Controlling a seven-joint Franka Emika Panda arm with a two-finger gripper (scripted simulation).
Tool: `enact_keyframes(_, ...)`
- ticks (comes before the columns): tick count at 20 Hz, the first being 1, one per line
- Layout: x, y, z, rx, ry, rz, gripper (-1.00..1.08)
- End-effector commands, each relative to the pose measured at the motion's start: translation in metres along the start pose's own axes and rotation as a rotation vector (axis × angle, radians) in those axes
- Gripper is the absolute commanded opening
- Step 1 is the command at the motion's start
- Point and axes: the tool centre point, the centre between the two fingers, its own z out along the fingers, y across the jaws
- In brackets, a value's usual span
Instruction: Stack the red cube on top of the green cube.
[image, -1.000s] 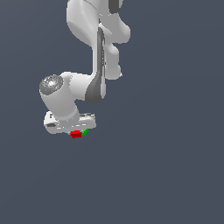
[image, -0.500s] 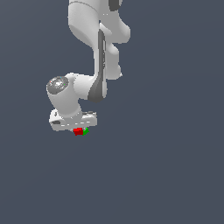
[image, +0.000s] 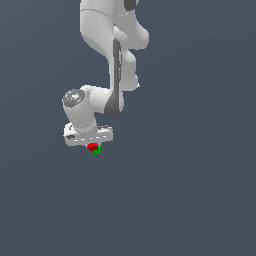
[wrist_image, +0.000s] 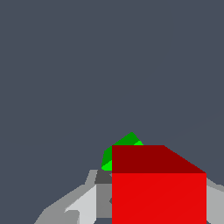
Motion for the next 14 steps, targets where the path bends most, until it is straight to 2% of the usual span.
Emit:
enact_keyframes(1,-0.004,-0.001,0.0036,-0.001,0.001,0.0,-1.0)
enact_keyframes(4,-0.0055,-0.0013,0.0053,-0.001,0.001,0.0,-1.0)
enact_keyframes(5,-0.0055,-0.0013,0.0053,-0.001,0.001,0.0,1.0)
enact_keyframes(14,-0.0055,-0.0013,0.0053,-0.001,0.001,0.0,1.0)
